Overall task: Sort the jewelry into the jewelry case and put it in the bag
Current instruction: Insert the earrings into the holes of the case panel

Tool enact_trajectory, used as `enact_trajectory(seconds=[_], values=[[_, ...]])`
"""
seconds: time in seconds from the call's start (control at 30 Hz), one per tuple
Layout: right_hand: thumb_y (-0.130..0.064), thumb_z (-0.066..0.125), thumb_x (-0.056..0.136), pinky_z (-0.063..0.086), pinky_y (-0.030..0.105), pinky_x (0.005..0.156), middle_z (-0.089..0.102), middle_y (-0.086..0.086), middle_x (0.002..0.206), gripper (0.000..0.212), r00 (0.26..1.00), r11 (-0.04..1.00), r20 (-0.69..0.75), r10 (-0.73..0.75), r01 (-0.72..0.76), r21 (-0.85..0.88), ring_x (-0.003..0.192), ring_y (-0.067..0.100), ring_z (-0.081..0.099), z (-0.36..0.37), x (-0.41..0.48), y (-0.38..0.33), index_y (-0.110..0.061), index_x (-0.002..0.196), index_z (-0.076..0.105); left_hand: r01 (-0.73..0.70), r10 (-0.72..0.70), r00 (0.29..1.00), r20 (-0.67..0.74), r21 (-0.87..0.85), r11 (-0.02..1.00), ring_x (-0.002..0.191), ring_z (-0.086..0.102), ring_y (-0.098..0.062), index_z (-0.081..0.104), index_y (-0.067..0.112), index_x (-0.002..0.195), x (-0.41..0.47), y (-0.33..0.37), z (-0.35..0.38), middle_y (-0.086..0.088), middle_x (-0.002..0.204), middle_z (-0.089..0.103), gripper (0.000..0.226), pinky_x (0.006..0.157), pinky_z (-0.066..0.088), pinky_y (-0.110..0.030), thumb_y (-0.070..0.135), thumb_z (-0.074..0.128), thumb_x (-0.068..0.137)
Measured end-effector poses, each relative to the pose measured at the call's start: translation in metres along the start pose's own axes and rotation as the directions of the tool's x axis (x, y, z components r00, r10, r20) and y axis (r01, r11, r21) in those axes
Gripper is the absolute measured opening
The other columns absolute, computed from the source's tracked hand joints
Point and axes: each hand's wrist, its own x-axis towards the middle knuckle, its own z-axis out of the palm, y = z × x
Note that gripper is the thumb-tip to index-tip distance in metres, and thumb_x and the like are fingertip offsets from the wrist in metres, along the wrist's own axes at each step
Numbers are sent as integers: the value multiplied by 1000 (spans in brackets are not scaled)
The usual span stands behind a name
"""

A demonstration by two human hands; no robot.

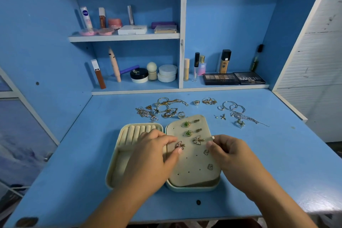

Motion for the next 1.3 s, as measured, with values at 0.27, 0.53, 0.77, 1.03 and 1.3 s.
enact_trajectory(seconds=[0.27,0.53,0.77,1.03,1.3], values=[[-30,55,93,44,32,65,68,16,83,20,1000,1000,23,-7,7,-13,64,15,53,-1,2,3,-19,84,67,-14,14,999,32,-14,1000,105,44,5,65,40,114,1,-3,0,26,105,53,26,83,34,-7,40,60,89],[-29,56,93,47,33,61,68,16,83,17,1000,1000,9,2,-2,-23,61,16,53,0,4,7,-20,84,67,-69,69,994,85,-4,998,108,43,8,64,46,110,-2,-10,-5,30,106,50,23,80,32,-3,41,59,88],[-31,55,94,49,35,64,69,9,78,18,1000,998,14,-28,28,-58,63,15,55,-2,3,9,-21,85,67,-83,83,995,54,9,996,105,45,9,62,39,114,-3,-8,-6,28,107,53,24,82,32,-1,37,58,90],[-45,40,92,46,27,69,67,1,99,37,930,910,243,-277,174,376,80,14,56,8,-7,-24,-30,112,68,41,-45,999,3,-495,868,103,60,10,63,47,110,-16,2,-29,28,109,66,47,82,44,-5,74,56,72],[-24,51,96,44,13,70,67,-16,97,22,929,954,231,-290,300,-8,77,-2,58,22,7,-21,-32,113,61,363,-426,886,184,-846,391,73,69,-10,75,16,82,-13,-23,-51,-7,86,76,14,61,56,-22,18,75,68]])
